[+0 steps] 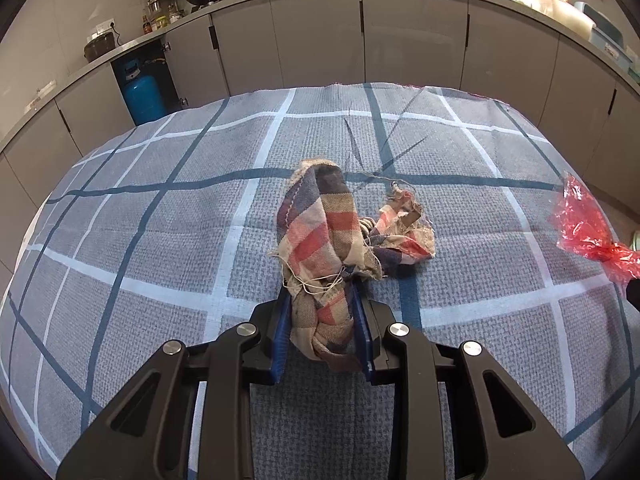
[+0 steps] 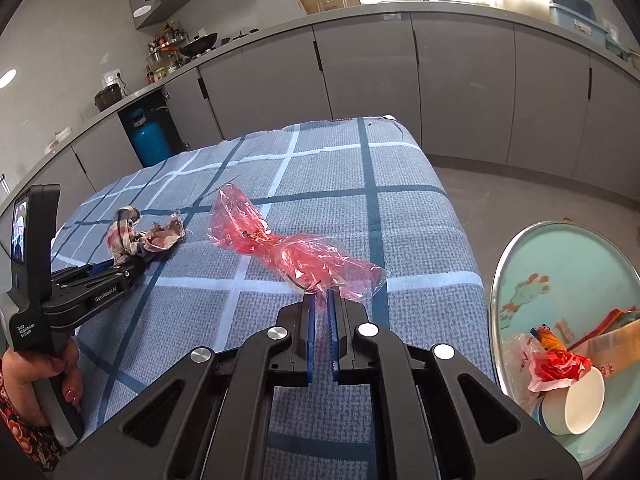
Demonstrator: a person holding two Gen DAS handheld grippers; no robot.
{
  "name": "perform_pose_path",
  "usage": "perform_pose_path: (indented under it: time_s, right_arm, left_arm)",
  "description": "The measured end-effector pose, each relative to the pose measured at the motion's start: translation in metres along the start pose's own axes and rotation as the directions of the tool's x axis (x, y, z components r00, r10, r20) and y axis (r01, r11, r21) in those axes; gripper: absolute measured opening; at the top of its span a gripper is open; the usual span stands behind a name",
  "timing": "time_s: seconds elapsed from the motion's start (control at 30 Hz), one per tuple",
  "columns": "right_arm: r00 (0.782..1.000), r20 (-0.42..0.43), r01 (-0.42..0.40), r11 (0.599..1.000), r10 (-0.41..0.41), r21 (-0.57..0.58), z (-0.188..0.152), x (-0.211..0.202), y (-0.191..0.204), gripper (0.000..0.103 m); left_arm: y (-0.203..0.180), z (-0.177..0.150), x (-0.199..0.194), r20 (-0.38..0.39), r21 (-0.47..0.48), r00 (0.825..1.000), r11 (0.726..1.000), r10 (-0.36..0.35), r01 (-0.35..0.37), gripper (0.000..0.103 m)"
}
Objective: Collect trash
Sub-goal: 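Lift and carry the wrapper and rag with both tools over the basin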
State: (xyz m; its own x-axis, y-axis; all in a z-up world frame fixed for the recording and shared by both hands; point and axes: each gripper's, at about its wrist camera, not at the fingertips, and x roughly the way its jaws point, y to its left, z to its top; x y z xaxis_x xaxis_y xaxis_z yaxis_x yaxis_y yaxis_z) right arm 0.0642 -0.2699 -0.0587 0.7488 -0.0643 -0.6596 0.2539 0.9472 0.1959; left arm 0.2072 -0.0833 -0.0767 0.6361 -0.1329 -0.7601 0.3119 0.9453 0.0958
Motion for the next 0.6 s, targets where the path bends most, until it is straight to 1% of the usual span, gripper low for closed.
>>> perform_pose_path:
  time_s: [0.2,0.3,0.5,0.6]
  right_arm:
    - [1.000,0.010,0.003,1.000,-0.003,-0.010,-0.002,-0.004,0.001,0.007]
    - [1.000,0.016,0.000,1.000,0.000,-0.009,-0.003,-0.007,0.000,0.007]
    - [1.000,0.030,0.000,1.000,0.000,-0.007,-0.004,-0.014,-0.002,0.007]
    - [0.999,0.036,-0.005,1.000,0.005,-0.005,-0.007,-0.019,-0.002,0.007]
  left_arm:
    - [-0.005,-0.011,-0.015,0.028,0.018,1.000,1.000,0.006,-0.006,0.027]
    - [-0.006,-0.017,-0.023,0.036,0.001,0.999,1.000,0.012,-0.012,0.027]
    - [-0.011,-0.031,-0.036,0.033,-0.016,0.999,1.000,-0.001,0.001,0.027]
    - [-0.011,-0.038,-0.042,0.020,-0.041,1.000,0.999,-0.017,0.017,0.027]
